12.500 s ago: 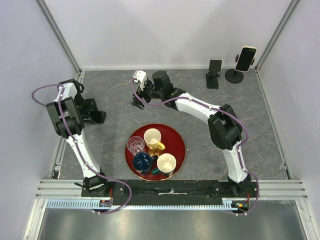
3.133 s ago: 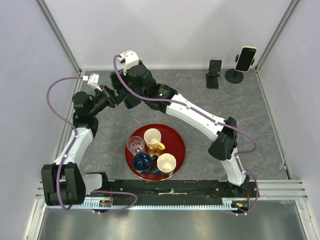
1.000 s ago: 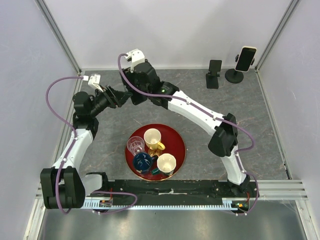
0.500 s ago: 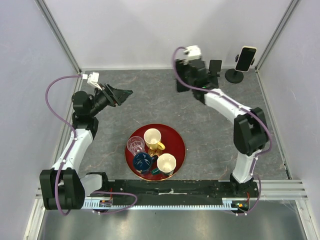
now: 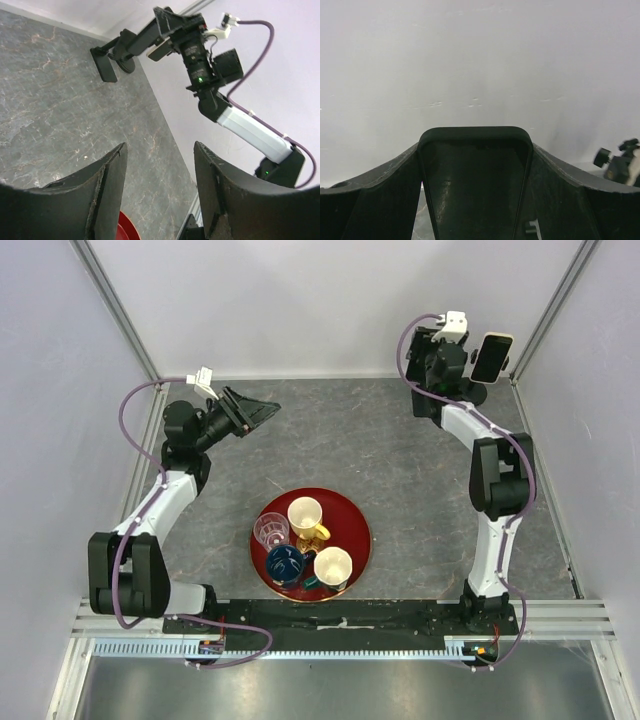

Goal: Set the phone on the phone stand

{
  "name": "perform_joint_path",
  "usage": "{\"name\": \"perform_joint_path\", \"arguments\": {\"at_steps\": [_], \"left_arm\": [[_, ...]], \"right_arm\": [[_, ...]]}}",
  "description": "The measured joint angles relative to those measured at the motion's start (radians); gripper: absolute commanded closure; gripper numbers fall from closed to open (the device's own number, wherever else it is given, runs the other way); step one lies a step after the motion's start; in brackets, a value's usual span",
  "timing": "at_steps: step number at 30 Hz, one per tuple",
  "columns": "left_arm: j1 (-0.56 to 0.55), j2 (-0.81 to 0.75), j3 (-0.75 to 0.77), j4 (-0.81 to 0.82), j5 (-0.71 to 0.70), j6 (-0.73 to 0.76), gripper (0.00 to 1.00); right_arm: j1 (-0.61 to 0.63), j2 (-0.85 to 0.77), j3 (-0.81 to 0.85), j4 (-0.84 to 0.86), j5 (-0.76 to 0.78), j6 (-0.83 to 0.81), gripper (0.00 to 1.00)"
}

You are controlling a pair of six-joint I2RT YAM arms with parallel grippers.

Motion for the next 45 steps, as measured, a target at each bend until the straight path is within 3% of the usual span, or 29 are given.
{"name": "perform_joint_path", "arguments": {"at_steps": [10, 45], "left_arm": [[0.0, 0.009, -0.016, 0.026, 0.048, -0.017, 0.39], [0.0, 0.005, -0.032, 0.025, 0.071, -0.016, 0.34]], "right_arm": [[0.003, 0.137, 0.136, -0.034, 0.003, -0.077, 1.0], [-0.062, 0.237, 0.204, -0.063, -0.039, -0.061, 1.0]]}}
